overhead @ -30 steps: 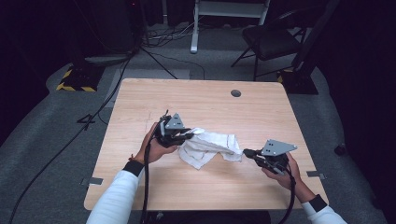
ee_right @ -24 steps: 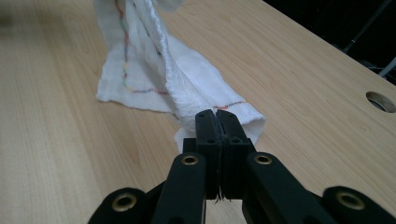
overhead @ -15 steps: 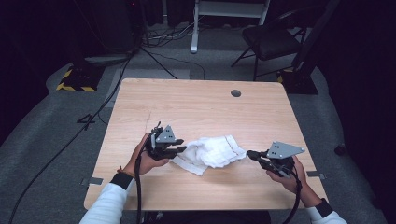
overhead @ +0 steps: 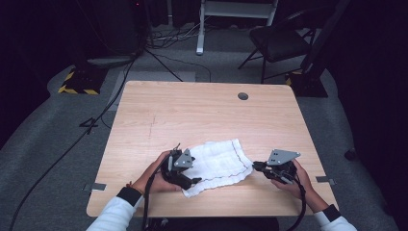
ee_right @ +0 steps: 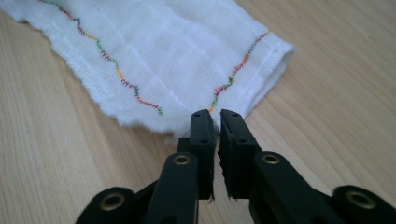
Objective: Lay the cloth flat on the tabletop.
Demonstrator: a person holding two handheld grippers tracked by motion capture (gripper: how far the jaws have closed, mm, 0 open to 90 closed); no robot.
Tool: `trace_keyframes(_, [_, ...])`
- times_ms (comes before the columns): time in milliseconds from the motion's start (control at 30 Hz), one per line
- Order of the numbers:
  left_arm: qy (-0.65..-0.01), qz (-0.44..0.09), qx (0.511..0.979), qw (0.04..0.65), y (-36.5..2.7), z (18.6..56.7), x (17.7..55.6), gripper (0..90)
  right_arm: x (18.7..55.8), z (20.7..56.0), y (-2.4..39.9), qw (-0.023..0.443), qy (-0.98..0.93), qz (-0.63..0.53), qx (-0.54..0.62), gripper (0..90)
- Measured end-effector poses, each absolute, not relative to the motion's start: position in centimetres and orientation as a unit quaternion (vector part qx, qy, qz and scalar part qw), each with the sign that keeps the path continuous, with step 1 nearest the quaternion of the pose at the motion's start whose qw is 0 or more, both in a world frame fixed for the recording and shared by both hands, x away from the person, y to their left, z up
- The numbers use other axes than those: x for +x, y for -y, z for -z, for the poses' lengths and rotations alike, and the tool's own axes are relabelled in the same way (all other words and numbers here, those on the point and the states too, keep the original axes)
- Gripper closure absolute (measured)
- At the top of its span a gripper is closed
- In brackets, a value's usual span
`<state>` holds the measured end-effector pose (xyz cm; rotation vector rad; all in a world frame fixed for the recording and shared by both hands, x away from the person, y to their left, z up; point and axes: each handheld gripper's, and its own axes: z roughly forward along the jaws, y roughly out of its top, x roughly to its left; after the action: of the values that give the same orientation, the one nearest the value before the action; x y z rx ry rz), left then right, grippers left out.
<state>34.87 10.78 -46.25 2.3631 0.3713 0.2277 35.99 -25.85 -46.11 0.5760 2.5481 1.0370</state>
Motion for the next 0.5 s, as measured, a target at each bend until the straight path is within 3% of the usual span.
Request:
trace_keyframes(33, [-0.141, -0.094, 0.919, 0.357, -10.7, 46.6, 34.3, 23.2, 36.0, 46.1, 25.8, 0.165, -0.894, -0.364, 0.202, 82.0])
trace_keyframes(167, [-0.145, -0.085, 0.922, 0.348, -11.1, 47.9, 32.2, 25.3, 36.0, 46.4, 26.5, 0.161, -0.892, -0.363, 0.215, 62.3])
trace_keyframes(367, [-0.144, -0.077, 0.926, 0.340, -11.4, 48.4, 31.2, 34.6, 35.8, 46.9, 26.8, 0.133, -0.898, -0.373, 0.193, 53.0])
trace_keyframes(500, [-0.140, -0.074, 0.933, 0.323, -11.4, 48.9, 31.7, 48.1, 35.8, 47.8, 26.1, 0.122, -0.909, -0.360, 0.172, 48.7])
